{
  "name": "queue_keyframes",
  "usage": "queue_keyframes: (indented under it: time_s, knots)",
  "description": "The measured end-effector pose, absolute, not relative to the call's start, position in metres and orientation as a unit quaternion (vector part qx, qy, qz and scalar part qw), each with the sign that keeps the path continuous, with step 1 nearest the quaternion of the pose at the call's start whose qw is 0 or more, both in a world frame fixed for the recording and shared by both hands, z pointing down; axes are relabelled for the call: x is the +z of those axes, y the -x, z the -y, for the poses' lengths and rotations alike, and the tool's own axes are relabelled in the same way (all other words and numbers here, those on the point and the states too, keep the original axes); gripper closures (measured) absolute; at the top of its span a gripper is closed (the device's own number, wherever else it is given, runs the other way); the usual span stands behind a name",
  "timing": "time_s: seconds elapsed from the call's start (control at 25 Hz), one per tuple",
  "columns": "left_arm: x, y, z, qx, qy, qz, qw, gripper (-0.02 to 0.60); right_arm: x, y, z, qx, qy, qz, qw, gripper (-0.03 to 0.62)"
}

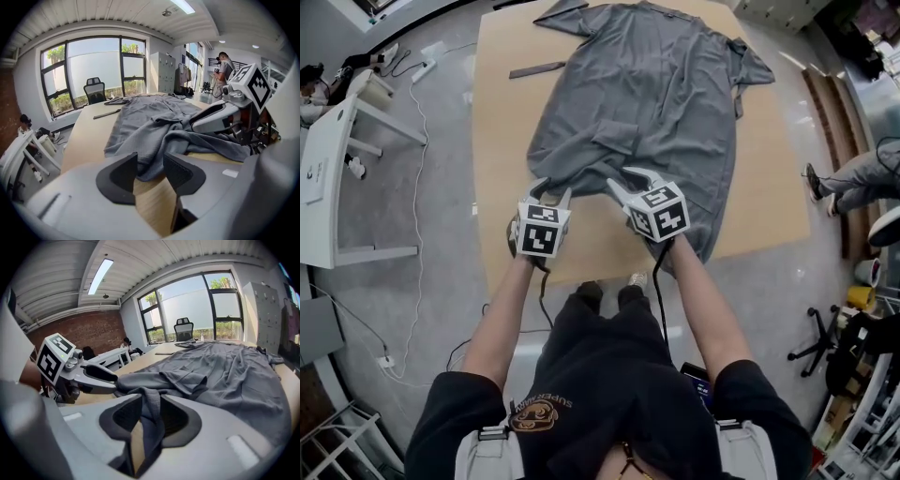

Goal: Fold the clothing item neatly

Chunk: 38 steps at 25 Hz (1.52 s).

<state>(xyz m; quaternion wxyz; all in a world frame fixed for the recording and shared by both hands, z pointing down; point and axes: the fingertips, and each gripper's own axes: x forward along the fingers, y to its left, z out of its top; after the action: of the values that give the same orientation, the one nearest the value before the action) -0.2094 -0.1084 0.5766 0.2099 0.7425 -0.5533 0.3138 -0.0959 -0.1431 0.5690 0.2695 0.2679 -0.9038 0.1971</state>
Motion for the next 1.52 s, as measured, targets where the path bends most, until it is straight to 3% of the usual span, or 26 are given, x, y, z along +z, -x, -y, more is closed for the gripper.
queue_keyframes:
  time_s: [0.2, 0.28, 0.32, 1.16, 1.52]
  knots:
    - [0.594, 0.224, 0.122, 0.357, -0.737, 0.536, 0.206, 0.401, 0.600, 0.105, 0.150, 0.195, -0.251, 0.891, 0.325, 0.484]
    - [0.598, 0.232, 0.126, 0.371, -0.731, 0.535, 0.203, 0.535, 0.605, 0.108, 0.145, 0.191, -0.234, 0.888, 0.346, 0.524]
    - [0.596, 0.235, 0.127, 0.368, -0.731, 0.538, 0.203, 0.546, 0.604, 0.109, 0.142, 0.188, -0.229, 0.889, 0.349, 0.553]
    - [0.571, 0.300, 0.039, 0.283, -0.707, 0.595, 0.258, 0.538, 0.580, 0.141, -0.008, 0.181, -0.161, 0.920, 0.307, 0.572]
    - [0.556, 0.289, 0.015, 0.296, -0.724, 0.578, 0.232, 0.528, 0.594, 0.154, -0.047, 0.197, -0.172, 0.916, 0.303, 0.572]
